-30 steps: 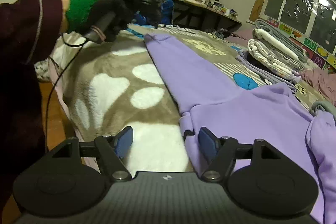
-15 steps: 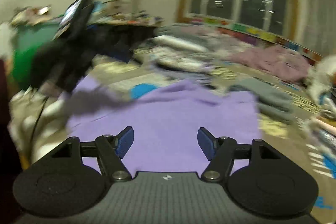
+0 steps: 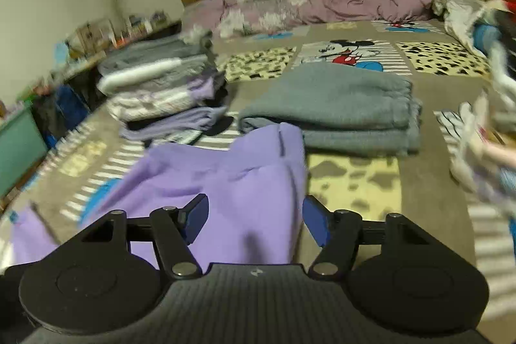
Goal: Fold clothes
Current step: 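Grasp the other sleeve cuff with the right gripper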
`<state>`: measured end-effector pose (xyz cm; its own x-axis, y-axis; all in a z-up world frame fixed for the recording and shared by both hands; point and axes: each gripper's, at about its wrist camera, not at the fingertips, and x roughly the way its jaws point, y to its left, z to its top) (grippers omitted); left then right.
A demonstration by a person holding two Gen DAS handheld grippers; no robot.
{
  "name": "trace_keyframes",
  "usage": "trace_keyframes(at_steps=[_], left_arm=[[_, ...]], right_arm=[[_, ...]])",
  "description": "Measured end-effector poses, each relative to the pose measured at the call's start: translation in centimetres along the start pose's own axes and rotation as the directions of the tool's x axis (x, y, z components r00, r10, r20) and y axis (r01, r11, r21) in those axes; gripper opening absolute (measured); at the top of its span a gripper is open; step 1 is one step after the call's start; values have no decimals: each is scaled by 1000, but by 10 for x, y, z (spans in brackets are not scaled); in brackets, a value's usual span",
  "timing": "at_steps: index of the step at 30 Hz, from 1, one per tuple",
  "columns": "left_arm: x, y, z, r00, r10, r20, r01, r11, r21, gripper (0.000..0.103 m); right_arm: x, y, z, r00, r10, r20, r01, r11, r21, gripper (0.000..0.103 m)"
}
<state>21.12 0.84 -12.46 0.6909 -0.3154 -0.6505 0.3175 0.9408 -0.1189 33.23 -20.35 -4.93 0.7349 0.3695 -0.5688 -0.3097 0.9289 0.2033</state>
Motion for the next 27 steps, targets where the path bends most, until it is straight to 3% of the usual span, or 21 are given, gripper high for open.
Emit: trace_keyframes(at_steps=[6,10,16,18,22,27], left_arm=[[0,5,0,999,-35,0,35,999,-20,87],[-1,11,0,998,-62,0,62,997,-48,87],[-4,11,0,998,-69,-1,69,996,-54,87],[-4,11,0,998,-70,-1,70,996,-54,87],[-4,12,0,997,-71,-1,71,996,-56,87],[-5,12,0,998,-67,-1,67,996,-55,87]], right_arm=[[54,-5,18,999,-27,-35,24,996,-90,48],[75,-3,27,998,-33,-45,27,991,-128,48],[94,-10,32,996,-20,-91,12,997,-81,46],[95,-16,32,995,-3,-97,1,1000,-21,44],[87,-14,29,998,9,-60,-8,1000,3,15],[58,-8,36,999,-20,27,19,1000,10,14]])
